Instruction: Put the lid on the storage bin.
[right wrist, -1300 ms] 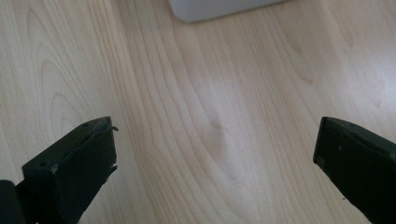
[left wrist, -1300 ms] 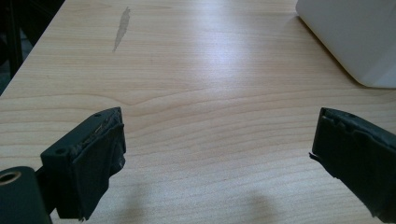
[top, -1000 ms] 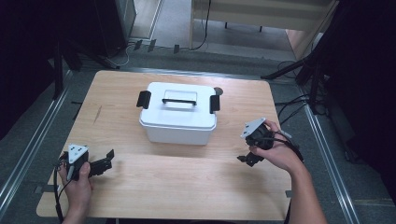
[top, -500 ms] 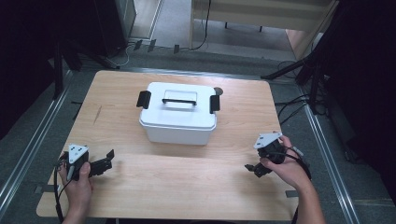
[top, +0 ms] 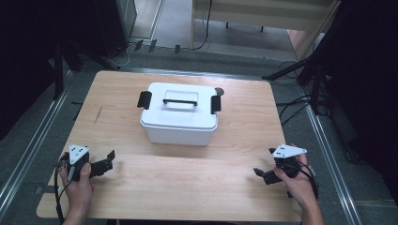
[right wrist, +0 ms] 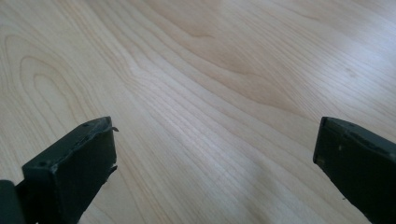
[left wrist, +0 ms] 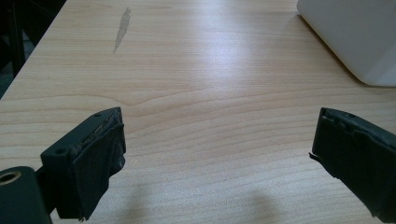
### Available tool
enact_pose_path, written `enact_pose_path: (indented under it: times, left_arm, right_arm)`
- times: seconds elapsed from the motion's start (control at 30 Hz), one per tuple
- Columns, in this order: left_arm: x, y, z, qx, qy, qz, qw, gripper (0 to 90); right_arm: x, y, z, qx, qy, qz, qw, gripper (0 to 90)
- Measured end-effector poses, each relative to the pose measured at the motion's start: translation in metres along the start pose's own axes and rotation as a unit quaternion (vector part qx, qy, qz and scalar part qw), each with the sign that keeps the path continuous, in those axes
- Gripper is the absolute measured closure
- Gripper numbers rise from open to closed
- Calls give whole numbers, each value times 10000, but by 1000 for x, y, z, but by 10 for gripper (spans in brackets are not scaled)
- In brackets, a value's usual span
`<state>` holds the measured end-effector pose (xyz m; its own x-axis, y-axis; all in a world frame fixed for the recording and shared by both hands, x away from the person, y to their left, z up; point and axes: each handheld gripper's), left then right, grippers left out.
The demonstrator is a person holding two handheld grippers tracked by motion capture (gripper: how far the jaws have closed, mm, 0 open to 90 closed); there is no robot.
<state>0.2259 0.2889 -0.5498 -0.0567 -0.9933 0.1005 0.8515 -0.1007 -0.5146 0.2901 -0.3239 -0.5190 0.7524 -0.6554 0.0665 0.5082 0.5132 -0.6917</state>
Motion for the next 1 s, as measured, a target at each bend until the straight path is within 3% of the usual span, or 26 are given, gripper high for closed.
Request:
enact_pose_path:
  times: [0.17,0.47,0.6,1.0]
  left_arm:
    - [0,0,0,10,13,6,10000,31]
    - [1,1,0,-10,75,33,10000,31]
    - [1,1,0,0,67,42,10000,31]
    - [4,3,0,-79,173,165,9997,32]
  right_arm:
    - [1,-7,-21,396,445,-220,9980,0]
    - [-4,-12,-45,848,846,-411,9920,0]
    - [-5,-15,-49,1091,952,-585,9877,0]
    - [-4,-15,-51,1131,1025,-517,9869,0]
Point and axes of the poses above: each handheld gripper's, and its own axes: y roughly forward along the jaws, z roughly out of its top, x roughly to its right, and after that the axes turned 1 degree about -y, right-handed
